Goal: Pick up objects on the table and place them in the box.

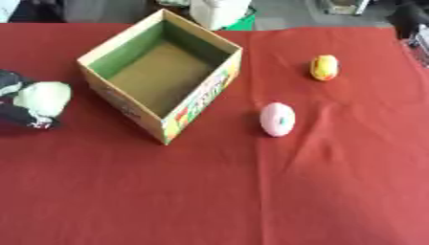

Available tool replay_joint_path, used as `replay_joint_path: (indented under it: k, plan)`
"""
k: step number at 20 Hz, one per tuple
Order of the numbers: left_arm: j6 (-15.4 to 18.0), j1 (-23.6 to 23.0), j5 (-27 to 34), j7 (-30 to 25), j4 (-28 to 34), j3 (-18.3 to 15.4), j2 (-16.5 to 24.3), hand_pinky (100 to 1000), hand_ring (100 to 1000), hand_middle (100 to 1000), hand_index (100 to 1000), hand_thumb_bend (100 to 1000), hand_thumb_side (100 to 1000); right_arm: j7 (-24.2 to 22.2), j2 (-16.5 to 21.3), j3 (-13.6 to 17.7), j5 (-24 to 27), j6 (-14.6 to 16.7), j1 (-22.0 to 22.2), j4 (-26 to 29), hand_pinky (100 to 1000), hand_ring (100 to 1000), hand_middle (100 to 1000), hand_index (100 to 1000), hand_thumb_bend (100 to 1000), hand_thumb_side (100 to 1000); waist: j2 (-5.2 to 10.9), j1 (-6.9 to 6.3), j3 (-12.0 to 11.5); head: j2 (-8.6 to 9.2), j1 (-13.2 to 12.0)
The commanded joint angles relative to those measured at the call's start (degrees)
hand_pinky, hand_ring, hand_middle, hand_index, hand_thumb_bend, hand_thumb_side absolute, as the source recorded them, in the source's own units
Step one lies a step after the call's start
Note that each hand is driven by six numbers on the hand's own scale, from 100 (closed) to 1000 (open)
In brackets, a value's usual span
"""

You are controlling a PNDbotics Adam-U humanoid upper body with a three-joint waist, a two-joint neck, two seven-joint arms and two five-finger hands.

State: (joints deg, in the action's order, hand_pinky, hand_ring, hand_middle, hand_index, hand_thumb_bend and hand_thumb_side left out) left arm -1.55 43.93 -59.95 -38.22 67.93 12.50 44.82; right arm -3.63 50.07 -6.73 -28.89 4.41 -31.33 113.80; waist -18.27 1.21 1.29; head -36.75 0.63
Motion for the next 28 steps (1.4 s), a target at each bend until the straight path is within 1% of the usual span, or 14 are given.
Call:
replay_joint_path:
  k: [1, 5, 8, 11, 15, 18, 21, 22, 24, 25, 28]
  plan:
    - [0.2, 1.1, -0.4, 0.7, -0.1, -0.4, 0.9, 624, 814, 808, 900, 442, 753, 0.3, 1.0, 0.7, 0.5, -0.1, -1.0, 0.8, 860, 1000, 909, 937, 100, 1000, 0.82, -0.11, 0.1, 0.44, 0.0]
    - [0.5, 1.0, 1.5, 0.9, 0.2, -0.4, 0.8, 602, 782, 774, 847, 294, 702, 0.5, 1.0, 0.8, 0.4, -0.4, -0.8, 0.8, 860, 1000, 910, 937, 100, 1000, 0.65, -0.12, 0.2, 0.41, 0.1]
    - [0.5, 0.9, 4.2, 0.6, 1.6, -0.6, 1.0, 596, 769, 760, 827, 242, 699, 0.5, 1.0, 0.8, 0.3, -0.6, -0.6, 0.8, 861, 1000, 910, 937, 100, 1000, 0.61, -0.16, 0.2, 0.36, 0.2]
    - [-0.2, 1.0, 5.8, 0.4, 3.0, -0.9, 1.3, 584, 755, 745, 810, 171, 691, 0.5, 0.9, 0.8, 0.2, -0.7, -0.4, 0.8, 861, 1000, 910, 936, 100, 1000, 0.70, -0.22, 0.1, 0.32, 0.2]
    - [-1.1, 1.2, 7.0, -0.1, 4.6, -1.5, 1.6, 566, 726, 717, 770, 168, 690, 0.4, 1.0, 0.8, 0.2, -0.8, -0.3, 0.8, 861, 1000, 910, 935, 100, 1000, 0.93, -0.28, 0.0, 0.24, 0.3]
    - [-1.4, 1.5, 7.3, -1.0, 5.6, -1.6, 1.8, 569, 728, 728, 781, 204, 709, 0.4, 1.0, 0.8, 0.2, -0.8, -0.3, 0.8, 861, 1000, 910, 935, 100, 1000, 1.14, -0.33, -0.2, 0.20, 0.4]
    - [-1.4, 1.8, 7.9, -2.0, 6.6, -2.0, 1.8, 567, 723, 723, 776, 202, 714, 0.3, 1.0, 0.7, 0.3, -0.8, -0.4, 0.8, 861, 1000, 910, 935, 100, 1000, 1.29, -0.31, -0.3, 0.15, 0.5]
    - [-1.5, 1.9, 8.0, -2.1, 7.0, -2.2, 1.9, 560, 713, 707, 760, 180, 705, 0.3, 1.0, 0.7, 0.3, -0.8, -0.3, 0.8, 862, 1000, 910, 935, 100, 1000, 1.35, -0.32, -0.3, 0.14, 0.5]
    - [-2.0, 2.1, 7.9, -1.7, 8.2, -2.6, 2.0, 534, 678, 670, 729, 100, 660, 0.3, 1.0, 0.7, 0.4, -0.8, -0.3, 0.8, 862, 1000, 910, 936, 100, 1000, 1.47, -0.32, -0.3, 0.15, 0.6]
    - [-2.2, 2.2, 7.7, -1.3, 9.0, -2.9, 2.1, 514, 657, 652, 711, 100, 623, 0.4, 1.0, 0.7, 0.4, -0.8, -0.3, 0.8, 862, 1000, 910, 936, 100, 1000, 1.53, -0.31, -0.4, 0.16, 0.8]
    - [-2.9, 2.8, 6.6, -0.2, 11.8, -3.7, 2.4, 502, 646, 639, 699, 100, 564, 0.4, 1.0, 0.7, 0.5, -0.8, -0.2, 0.8, 862, 1000, 911, 935, 100, 1000, 1.69, -0.32, -0.4, 0.04, 1.2]
